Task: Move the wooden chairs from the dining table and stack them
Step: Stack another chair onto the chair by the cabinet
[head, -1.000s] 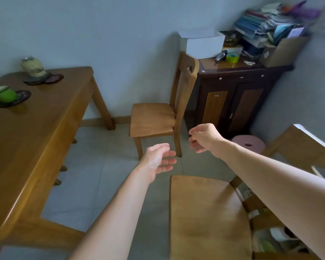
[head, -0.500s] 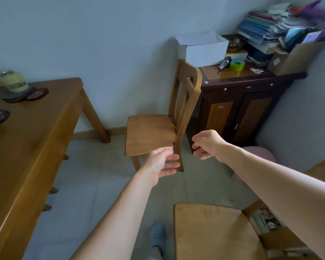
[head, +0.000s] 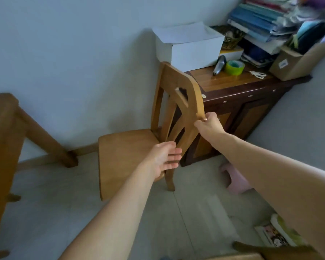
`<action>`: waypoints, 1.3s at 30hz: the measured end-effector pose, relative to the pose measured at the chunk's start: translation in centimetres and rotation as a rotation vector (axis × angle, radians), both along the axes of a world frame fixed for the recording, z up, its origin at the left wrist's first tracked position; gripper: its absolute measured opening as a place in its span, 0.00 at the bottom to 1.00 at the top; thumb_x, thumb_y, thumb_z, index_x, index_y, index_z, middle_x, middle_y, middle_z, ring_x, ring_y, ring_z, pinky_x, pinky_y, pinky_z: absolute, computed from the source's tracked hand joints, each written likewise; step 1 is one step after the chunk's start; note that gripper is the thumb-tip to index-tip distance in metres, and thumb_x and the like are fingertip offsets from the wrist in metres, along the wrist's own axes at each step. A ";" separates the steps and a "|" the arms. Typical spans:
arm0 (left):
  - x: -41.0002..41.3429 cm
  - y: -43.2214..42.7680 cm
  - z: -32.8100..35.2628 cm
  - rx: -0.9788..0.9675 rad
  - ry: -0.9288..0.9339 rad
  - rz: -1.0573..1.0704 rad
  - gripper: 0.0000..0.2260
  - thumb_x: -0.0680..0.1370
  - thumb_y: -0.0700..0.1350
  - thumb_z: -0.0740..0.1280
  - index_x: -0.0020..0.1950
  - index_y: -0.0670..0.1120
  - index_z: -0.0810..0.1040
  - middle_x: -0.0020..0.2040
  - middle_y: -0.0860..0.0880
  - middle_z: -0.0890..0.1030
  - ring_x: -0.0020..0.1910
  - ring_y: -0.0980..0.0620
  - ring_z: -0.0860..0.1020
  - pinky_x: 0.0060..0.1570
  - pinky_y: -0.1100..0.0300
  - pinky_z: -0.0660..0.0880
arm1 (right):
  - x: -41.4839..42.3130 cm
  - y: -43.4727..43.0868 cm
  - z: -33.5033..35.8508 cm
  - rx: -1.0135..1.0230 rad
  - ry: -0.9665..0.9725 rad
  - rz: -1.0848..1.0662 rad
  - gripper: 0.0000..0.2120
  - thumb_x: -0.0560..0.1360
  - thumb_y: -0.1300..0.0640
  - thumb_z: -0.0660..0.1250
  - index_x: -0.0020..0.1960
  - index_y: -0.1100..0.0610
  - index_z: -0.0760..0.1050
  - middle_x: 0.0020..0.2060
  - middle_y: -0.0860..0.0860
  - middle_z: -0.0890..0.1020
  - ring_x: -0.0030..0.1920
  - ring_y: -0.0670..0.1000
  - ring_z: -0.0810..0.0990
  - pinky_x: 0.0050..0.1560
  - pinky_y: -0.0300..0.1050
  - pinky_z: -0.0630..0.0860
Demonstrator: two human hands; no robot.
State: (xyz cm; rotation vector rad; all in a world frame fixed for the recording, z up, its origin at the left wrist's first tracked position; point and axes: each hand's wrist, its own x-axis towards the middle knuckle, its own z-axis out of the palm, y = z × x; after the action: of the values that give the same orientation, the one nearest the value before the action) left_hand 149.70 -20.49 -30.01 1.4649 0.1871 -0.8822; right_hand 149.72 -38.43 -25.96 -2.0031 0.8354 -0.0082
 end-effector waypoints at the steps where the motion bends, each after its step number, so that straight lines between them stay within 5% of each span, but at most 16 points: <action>1: 1.5 -0.7 -0.4 0.001 0.000 -0.026 0.14 0.82 0.46 0.62 0.68 0.47 0.73 0.56 0.48 0.83 0.56 0.49 0.80 0.53 0.51 0.79 | 1.5 -0.5 -0.4 -0.023 0.022 -0.060 0.26 0.77 0.52 0.64 0.71 0.57 0.61 0.61 0.58 0.74 0.56 0.57 0.77 0.47 0.50 0.79; 4: 5.5 -3.3 -1.9 -0.012 0.013 -0.082 0.19 0.82 0.47 0.63 0.72 0.46 0.70 0.63 0.50 0.78 0.62 0.52 0.74 0.57 0.52 0.75 | 4.8 -2.0 -1.5 -0.045 0.107 -0.212 0.28 0.77 0.48 0.63 0.72 0.58 0.60 0.66 0.58 0.70 0.61 0.58 0.74 0.59 0.54 0.75; 9: 9.3 -7.6 -4.2 -0.036 0.124 -0.083 0.22 0.81 0.52 0.63 0.74 0.49 0.67 0.72 0.50 0.71 0.71 0.51 0.68 0.70 0.53 0.61 | 8.2 -3.7 -2.0 0.114 0.120 -0.158 0.20 0.76 0.49 0.67 0.65 0.55 0.70 0.53 0.53 0.78 0.46 0.51 0.77 0.45 0.47 0.75; 15: 11.7 -11.1 -5.9 0.022 0.165 -0.112 0.24 0.76 0.67 0.58 0.66 0.56 0.71 0.65 0.48 0.76 0.68 0.42 0.71 0.70 0.41 0.63 | 9.8 -4.2 -2.9 0.134 0.154 -0.097 0.21 0.73 0.55 0.71 0.63 0.53 0.68 0.46 0.51 0.76 0.47 0.52 0.76 0.44 0.49 0.72; 23: 11.8 -11.5 -6.3 0.086 0.144 -0.138 0.20 0.73 0.71 0.58 0.55 0.59 0.69 0.64 0.48 0.75 0.69 0.41 0.69 0.71 0.40 0.62 | 9.5 -3.7 -3.5 0.073 0.101 -0.146 0.19 0.74 0.57 0.69 0.62 0.54 0.68 0.46 0.52 0.75 0.39 0.49 0.74 0.29 0.41 0.67; 28: 10.1 -10.3 -6.8 0.081 0.181 -0.110 0.31 0.74 0.70 0.59 0.71 0.54 0.68 0.69 0.46 0.74 0.71 0.41 0.68 0.71 0.41 0.61 | 7.7 -2.5 -3.8 0.046 0.098 -0.124 0.20 0.75 0.57 0.69 0.63 0.54 0.67 0.47 0.52 0.75 0.42 0.50 0.76 0.31 0.41 0.70; 31: 8.7 -9.6 -6.6 0.066 0.192 -0.101 0.31 0.75 0.70 0.58 0.71 0.52 0.69 0.64 0.46 0.76 0.69 0.41 0.70 0.69 0.41 0.64 | 6.2 -1.6 -3.8 0.026 0.107 -0.108 0.21 0.75 0.56 0.69 0.65 0.54 0.65 0.51 0.54 0.75 0.45 0.52 0.76 0.30 0.41 0.71; 36: 5.9 -8.6 -6.5 0.062 0.145 -0.122 0.32 0.74 0.71 0.57 0.70 0.52 0.71 0.59 0.48 0.76 0.69 0.42 0.70 0.69 0.44 0.64 | 3.3 -0.4 -4.1 0.017 0.113 -0.137 0.22 0.73 0.55 0.70 0.63 0.55 0.65 0.41 0.50 0.72 0.36 0.49 0.74 0.24 0.40 0.68; 39: 3.6 -8.1 -6.5 0.079 0.096 -0.138 0.33 0.72 0.73 0.58 0.64 0.51 0.75 0.56 0.50 0.78 0.62 0.46 0.73 0.68 0.46 0.65 | 1.0 0.1 -4.1 0.007 0.110 -0.147 0.22 0.72 0.54 0.70 0.62 0.56 0.66 0.42 0.52 0.73 0.39 0.52 0.78 0.29 0.45 0.79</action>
State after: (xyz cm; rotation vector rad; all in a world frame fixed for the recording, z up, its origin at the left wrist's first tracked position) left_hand 153.35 -28.62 -36.52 1.5235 0.1961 -1.0690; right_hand 150.75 -38.29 -30.05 -1.9453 1.0507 0.0213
